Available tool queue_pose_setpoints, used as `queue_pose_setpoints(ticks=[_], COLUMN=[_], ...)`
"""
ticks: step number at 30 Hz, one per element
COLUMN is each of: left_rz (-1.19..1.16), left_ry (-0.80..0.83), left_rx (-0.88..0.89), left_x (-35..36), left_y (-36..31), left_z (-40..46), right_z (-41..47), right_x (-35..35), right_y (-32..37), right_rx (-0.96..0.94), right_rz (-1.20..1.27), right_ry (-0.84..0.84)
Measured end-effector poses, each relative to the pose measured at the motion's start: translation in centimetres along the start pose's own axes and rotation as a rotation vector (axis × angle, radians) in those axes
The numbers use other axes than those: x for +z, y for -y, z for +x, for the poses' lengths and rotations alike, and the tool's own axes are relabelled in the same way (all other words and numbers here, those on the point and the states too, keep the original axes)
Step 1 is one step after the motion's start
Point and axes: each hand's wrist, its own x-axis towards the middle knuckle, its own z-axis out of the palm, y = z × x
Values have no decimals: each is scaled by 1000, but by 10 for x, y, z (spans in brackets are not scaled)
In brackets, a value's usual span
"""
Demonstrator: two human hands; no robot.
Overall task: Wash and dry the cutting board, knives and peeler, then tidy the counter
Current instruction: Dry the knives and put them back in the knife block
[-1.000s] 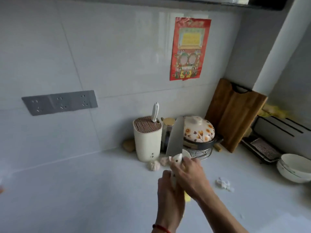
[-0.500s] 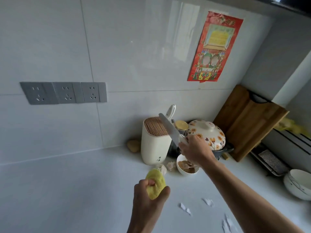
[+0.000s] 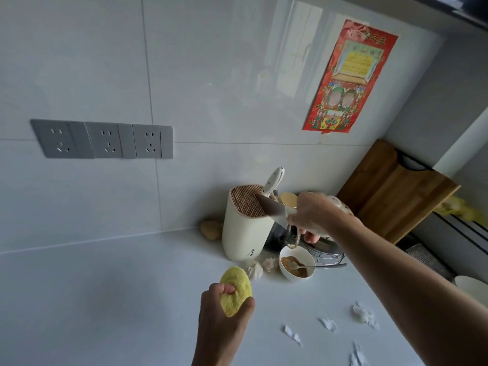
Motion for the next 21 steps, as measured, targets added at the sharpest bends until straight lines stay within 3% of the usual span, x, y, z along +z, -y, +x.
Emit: queue_pose_setpoints(ticks=[5,7,11,13,21], left_rz=[1,3,-2,0,9], left_ry=[11,19,25,24,-4], left_rx=[18,18,19,17,-16], left_x=[-5,-6,-8,-9,-11], left_y=[2,3,3,5,10], left_z=[2,1,0,0,-4], right_z=[11,16,37,52,99], right_x=[-49,-63,-69,-68,-36], right_y=[24,36,62,72,73], right_rx=[-35,-71,-223,-248,-296], right_rz=[-104,-71,-180,-163,-122], right_ry=[161,76,-342,-454,-494])
